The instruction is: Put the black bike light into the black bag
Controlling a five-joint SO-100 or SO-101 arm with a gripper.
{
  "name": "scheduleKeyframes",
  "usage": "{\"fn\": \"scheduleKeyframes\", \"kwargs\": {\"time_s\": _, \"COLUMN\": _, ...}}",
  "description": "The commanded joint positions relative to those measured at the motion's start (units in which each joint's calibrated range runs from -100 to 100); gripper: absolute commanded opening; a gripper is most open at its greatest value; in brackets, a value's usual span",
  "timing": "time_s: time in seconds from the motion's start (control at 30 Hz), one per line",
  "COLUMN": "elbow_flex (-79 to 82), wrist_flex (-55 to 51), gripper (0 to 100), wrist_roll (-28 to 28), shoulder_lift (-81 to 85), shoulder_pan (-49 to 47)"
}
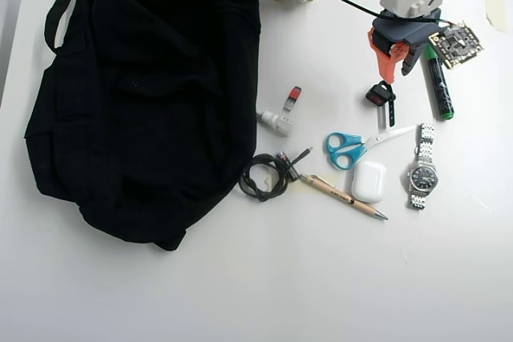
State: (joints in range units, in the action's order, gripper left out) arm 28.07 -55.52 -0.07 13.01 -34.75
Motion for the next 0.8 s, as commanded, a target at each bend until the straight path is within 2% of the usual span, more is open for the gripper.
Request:
{"fn": "scheduleKeyframes", "kwargs": {"time_s": 0.0, "elbow_flex": -8.22, "wrist_flex": -3.57, "gripper": 14, "wrist_roll": 0.23, "shoulder_lift": -1.56, "shoulder_pan": -0.78}}
{"fn": "scheduleKeyframes", "kwargs": {"time_s": 0.13, "elbow_flex": -10.91, "wrist_flex": -5.81, "gripper": 14, "wrist_roll": 2.54, "shoulder_lift": -3.22, "shoulder_pan": -2.64}}
{"fn": "scheduleKeyframes", "kwargs": {"time_s": 0.47, "elbow_flex": -3.00, "wrist_flex": -2.88, "gripper": 15, "wrist_roll": 2.64, "shoulder_lift": -2.47, "shoulder_pan": -2.87}}
{"fn": "scheduleKeyframes", "kwargs": {"time_s": 0.6, "elbow_flex": 1.58, "wrist_flex": 1.60, "gripper": 21, "wrist_roll": 2.54, "shoulder_lift": -3.30, "shoulder_pan": -2.50}}
{"fn": "scheduleKeyframes", "kwargs": {"time_s": 0.77, "elbow_flex": 1.94, "wrist_flex": 1.86, "gripper": 25, "wrist_roll": 2.54, "shoulder_lift": -3.47, "shoulder_pan": -1.90}}
